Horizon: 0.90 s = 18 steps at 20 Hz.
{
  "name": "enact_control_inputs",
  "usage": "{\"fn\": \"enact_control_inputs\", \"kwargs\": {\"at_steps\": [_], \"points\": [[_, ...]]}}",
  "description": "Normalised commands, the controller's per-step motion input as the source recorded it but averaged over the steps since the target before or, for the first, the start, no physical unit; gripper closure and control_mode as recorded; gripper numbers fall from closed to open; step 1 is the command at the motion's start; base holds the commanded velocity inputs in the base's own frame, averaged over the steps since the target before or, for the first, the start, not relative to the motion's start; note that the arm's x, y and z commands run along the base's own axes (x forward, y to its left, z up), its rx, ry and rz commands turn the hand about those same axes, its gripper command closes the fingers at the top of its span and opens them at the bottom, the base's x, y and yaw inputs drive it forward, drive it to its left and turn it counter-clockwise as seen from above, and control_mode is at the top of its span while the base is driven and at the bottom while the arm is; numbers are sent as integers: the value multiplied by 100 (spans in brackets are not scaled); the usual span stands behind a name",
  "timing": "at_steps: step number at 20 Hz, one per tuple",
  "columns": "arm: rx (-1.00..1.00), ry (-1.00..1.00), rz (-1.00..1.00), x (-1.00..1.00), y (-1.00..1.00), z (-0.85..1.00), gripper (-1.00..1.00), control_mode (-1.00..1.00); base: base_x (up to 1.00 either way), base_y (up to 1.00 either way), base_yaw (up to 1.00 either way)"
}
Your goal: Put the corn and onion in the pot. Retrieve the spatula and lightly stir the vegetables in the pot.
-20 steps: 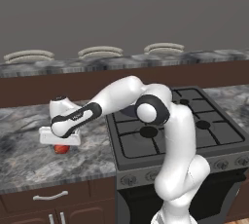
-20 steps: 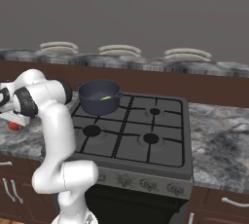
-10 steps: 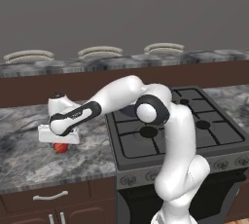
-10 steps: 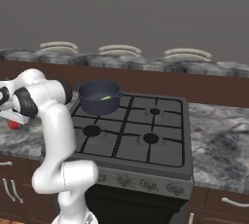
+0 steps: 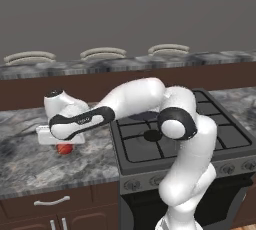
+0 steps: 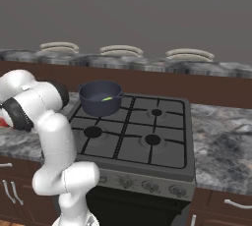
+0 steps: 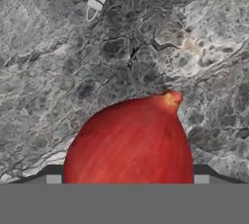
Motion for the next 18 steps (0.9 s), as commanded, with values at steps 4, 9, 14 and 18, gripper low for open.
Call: {"fn": "enact_control_inputs", "kwargs": {"at_steps": [4, 9, 14, 18], "points": [[0, -28, 5, -56, -92, 100, 100, -100, 0, 0, 0], [4, -10, 1, 4, -100, 97, 100, -100, 0, 0, 0], [4, 8, 0, 47, -100, 90, 100, -100, 0, 0, 0], [0, 18, 8, 70, -100, 64, 100, -100, 0, 0, 0]]}}
